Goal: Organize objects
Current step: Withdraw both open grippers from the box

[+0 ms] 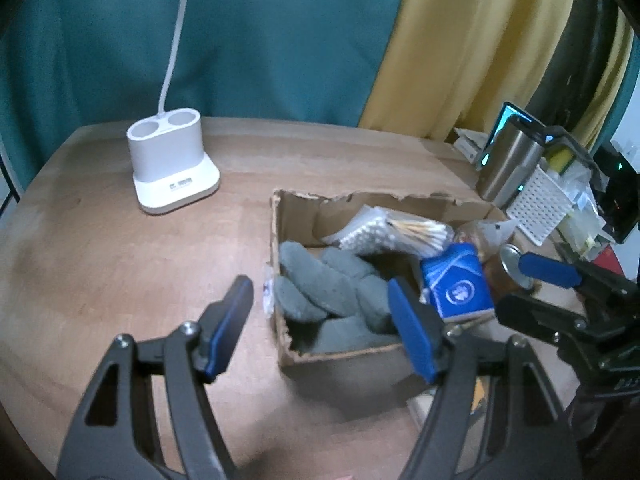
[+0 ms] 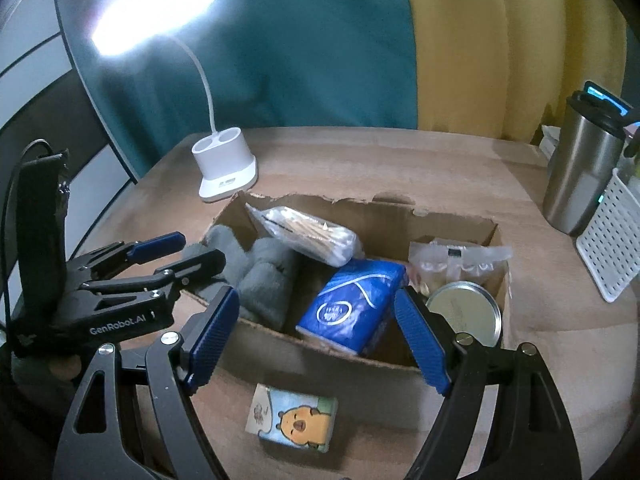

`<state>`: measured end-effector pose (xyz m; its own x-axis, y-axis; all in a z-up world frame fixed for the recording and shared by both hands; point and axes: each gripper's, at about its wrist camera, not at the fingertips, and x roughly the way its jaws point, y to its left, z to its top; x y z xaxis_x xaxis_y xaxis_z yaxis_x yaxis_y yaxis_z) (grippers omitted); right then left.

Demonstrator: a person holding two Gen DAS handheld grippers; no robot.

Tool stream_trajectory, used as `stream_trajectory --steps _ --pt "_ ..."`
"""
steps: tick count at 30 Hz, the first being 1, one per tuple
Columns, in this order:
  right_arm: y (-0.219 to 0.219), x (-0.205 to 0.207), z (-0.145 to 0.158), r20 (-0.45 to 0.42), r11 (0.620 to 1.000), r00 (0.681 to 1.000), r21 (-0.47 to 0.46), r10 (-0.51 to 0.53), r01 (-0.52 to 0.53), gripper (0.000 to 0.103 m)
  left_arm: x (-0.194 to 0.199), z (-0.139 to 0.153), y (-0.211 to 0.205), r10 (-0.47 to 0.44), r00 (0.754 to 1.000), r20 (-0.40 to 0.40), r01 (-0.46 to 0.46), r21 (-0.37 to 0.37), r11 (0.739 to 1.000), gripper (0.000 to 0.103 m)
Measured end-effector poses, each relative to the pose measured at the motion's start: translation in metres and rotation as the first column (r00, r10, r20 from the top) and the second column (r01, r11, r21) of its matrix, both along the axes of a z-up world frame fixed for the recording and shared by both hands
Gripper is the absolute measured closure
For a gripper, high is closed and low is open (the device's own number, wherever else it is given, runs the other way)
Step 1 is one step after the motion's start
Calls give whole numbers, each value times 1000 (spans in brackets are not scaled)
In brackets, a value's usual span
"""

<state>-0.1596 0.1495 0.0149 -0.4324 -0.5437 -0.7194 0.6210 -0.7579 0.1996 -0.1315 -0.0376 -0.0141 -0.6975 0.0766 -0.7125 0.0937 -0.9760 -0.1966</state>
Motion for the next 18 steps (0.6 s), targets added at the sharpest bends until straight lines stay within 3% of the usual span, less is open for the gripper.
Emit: stream_trajectory --steps 18 --pt "14 28 -3 -3 1000 1000 14 -11 11 20 33 1 9 -9 1000 -13 9 10 1000 31"
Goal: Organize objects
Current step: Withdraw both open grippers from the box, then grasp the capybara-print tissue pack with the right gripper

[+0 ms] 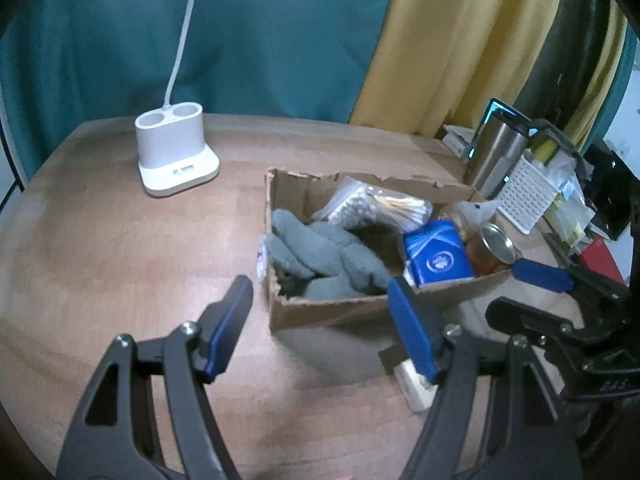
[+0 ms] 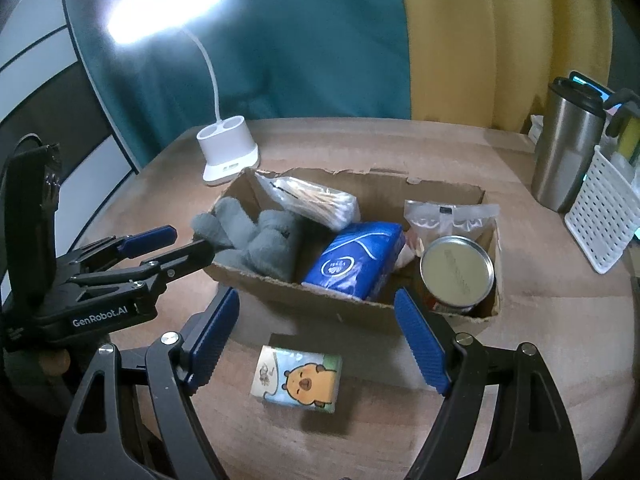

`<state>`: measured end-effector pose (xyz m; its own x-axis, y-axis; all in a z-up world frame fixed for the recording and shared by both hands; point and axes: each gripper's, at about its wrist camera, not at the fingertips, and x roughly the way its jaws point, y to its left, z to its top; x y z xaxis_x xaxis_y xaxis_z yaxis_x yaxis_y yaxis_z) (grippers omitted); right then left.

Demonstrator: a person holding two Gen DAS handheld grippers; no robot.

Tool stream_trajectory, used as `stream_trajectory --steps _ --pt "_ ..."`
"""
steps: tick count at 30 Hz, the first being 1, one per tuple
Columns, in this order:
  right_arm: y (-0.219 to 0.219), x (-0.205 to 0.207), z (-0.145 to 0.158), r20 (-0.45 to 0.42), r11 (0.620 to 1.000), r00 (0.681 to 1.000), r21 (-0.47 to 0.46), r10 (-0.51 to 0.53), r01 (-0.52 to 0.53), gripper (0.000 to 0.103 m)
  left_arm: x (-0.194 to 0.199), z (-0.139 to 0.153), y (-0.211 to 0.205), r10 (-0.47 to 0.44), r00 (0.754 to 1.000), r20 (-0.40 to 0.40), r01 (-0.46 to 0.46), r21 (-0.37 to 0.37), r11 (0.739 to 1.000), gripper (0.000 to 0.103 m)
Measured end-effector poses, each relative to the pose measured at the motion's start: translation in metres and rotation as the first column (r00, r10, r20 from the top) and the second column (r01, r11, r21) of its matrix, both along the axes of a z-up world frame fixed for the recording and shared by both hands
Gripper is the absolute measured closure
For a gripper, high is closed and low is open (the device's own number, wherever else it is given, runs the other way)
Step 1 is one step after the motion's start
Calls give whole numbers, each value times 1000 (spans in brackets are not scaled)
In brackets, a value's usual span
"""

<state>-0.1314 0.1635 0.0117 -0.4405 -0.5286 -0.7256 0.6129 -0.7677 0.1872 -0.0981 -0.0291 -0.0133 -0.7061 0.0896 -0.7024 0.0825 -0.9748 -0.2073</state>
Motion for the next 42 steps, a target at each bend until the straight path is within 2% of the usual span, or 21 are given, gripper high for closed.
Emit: stream_trajectory --steps 28,37,40,42 --pt "-19 36 -61 114 993 993 111 34 -47 20 38 -34 -11 7 998 59 -8 13 1000 31" --pt "-25 33 -66 90 987 996 158 11 -25 21 45 -37 -15 1 998 62 -1 8 1000 31" --pt "-28 33 -68 80 986 997 162 12 -25 33 45 -42 -16 0 997 74 -1 10 1000 31" --pt "-30 34 -69 74 986 997 165 16 -28 33 46 -44 -16 -2 997 77 1 13 1000 31"
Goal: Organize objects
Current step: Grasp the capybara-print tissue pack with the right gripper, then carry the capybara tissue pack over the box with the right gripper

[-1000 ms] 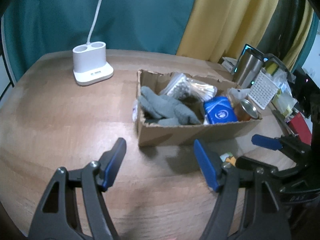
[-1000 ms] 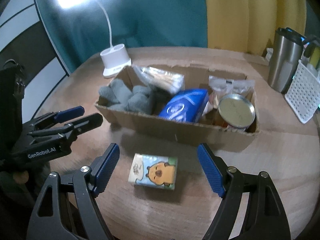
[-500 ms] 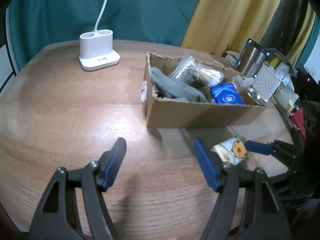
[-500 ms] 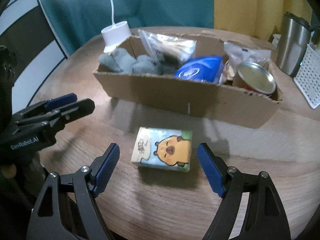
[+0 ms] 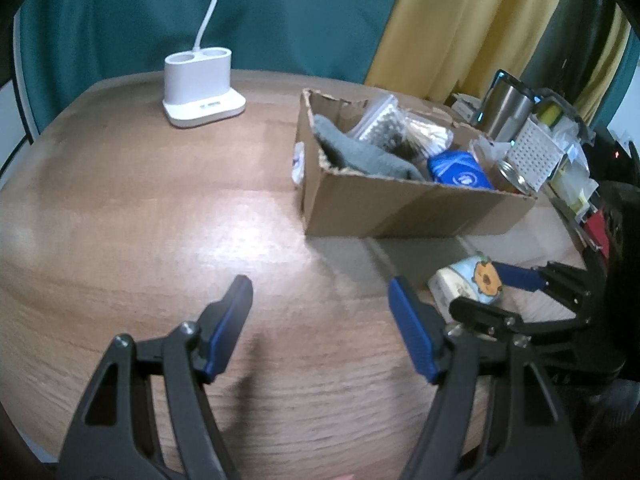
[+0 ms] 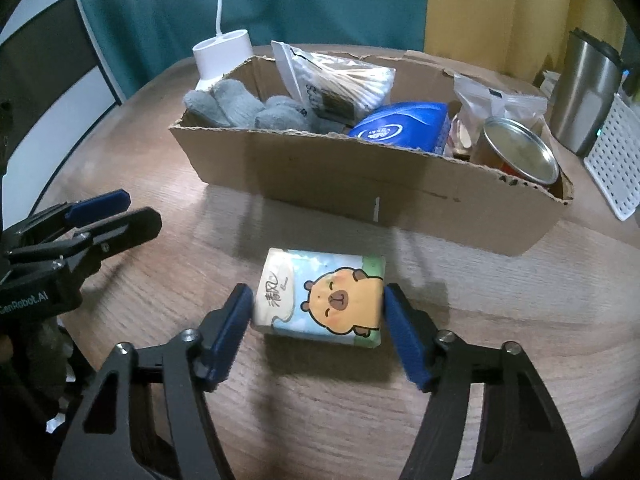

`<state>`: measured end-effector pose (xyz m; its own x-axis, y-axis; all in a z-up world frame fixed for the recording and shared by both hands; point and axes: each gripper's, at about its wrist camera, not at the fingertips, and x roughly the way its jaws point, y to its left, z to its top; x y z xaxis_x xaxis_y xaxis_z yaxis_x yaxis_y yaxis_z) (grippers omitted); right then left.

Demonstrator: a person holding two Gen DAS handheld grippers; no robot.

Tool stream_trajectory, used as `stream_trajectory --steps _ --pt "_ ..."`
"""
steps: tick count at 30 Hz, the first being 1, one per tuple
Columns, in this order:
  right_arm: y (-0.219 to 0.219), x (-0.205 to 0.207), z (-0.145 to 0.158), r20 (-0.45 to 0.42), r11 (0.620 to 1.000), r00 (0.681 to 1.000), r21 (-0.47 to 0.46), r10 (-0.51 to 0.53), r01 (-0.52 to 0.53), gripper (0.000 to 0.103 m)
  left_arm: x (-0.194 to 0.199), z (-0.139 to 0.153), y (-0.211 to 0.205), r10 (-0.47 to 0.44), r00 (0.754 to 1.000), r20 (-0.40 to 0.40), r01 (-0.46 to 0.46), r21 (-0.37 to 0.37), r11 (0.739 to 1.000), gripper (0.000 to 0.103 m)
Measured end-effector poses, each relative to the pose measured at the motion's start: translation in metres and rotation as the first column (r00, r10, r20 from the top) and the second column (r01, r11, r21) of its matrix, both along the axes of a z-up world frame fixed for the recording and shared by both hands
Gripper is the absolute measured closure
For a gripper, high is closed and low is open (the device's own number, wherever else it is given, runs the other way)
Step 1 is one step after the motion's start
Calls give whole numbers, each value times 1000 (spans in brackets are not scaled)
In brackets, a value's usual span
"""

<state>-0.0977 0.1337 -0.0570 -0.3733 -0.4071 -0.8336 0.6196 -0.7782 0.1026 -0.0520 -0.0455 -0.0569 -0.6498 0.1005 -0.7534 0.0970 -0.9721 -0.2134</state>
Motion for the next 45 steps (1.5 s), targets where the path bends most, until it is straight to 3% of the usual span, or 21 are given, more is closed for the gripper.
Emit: stream_trajectory --steps 15,33,45 --pt "8 4 24 7 997 1000 -71 12 -11 35 -1 6 2 -18 1000 -11 18 10 1000 31" --pt "0 -11 73 -85 993 996 -111 17 -27 35 -19 33 -4 -23 997 -69 24 21 999 31" --pt "-20 -41 73 -67 990 997 -137 26 -35 35 -38 39 -18 -17 996 -84 17 5 1000 31"
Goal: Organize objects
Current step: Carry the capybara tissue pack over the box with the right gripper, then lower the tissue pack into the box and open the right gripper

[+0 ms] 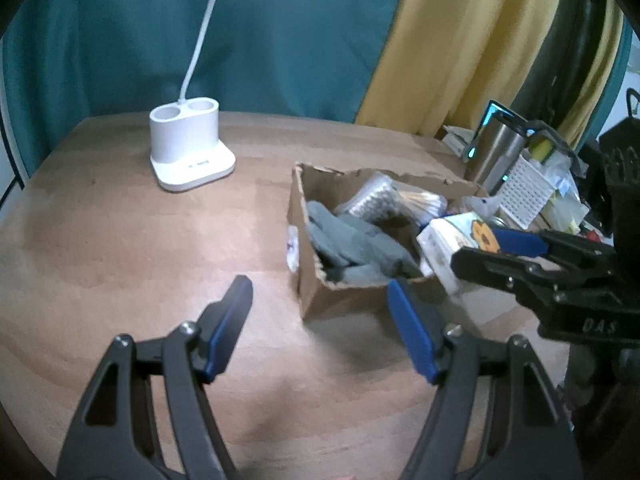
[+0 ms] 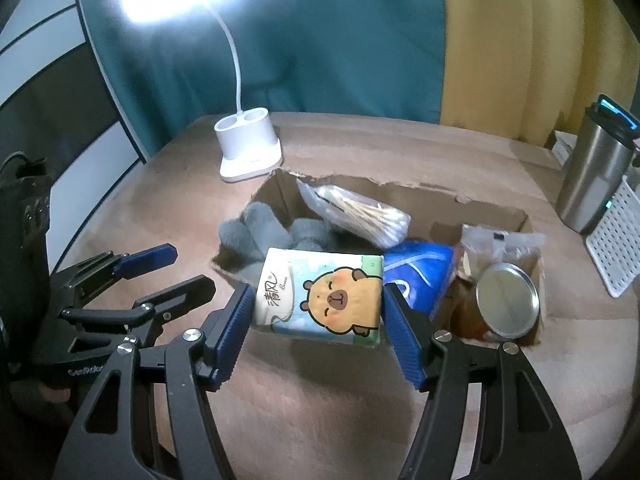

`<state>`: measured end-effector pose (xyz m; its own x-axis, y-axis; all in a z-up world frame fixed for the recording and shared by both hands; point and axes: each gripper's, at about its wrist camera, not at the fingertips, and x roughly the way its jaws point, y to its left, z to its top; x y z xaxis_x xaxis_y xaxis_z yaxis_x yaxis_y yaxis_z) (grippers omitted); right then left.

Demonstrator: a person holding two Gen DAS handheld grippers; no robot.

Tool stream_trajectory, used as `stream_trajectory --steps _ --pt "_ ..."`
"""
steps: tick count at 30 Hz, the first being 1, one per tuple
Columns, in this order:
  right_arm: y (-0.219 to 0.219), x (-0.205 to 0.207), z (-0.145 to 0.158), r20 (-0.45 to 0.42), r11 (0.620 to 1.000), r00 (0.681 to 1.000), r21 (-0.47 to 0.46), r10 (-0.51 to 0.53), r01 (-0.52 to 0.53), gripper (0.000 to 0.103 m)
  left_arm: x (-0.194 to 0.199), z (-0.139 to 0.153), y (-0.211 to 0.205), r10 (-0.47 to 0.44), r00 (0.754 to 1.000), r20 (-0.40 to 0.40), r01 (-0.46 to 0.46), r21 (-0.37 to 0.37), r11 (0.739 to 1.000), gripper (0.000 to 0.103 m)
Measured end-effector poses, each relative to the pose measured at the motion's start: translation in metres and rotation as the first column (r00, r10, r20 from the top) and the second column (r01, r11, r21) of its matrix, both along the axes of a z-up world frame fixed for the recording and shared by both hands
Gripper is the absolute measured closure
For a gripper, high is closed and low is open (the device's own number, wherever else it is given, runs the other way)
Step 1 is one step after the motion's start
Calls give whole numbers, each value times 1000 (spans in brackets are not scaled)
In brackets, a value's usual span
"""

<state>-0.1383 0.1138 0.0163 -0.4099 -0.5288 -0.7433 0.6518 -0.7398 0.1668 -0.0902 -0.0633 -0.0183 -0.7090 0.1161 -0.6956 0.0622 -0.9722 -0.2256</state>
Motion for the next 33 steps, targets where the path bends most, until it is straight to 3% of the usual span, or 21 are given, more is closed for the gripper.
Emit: stream_trajectory --steps 13,16,22,29,33 --pt "-22 -38 -20 114 999 993 -52 -2 8 34 -19 -5 -17 33 999 12 -33 -4 999 31" --pt "-25 -39 -20 74 1000 997 -16 -25 27 24 -20 -7 -18 38 999 17 -38 -10 999 31" --pt "-23 -32 -15 49 1000 999 -20 1 0 24 -19 -11 -17 43 999 28 -43 -6 999 31" --pt "-32 -42 -51 197 999 979 -29 45 -40 24 -19 -11 -16 53 998 35 -53 -10 999 31" --pt "-28 -45 -48 193 999 981 -47 33 -24 24 -17 -7 -15 58 998 29 -57 -17 998 31"
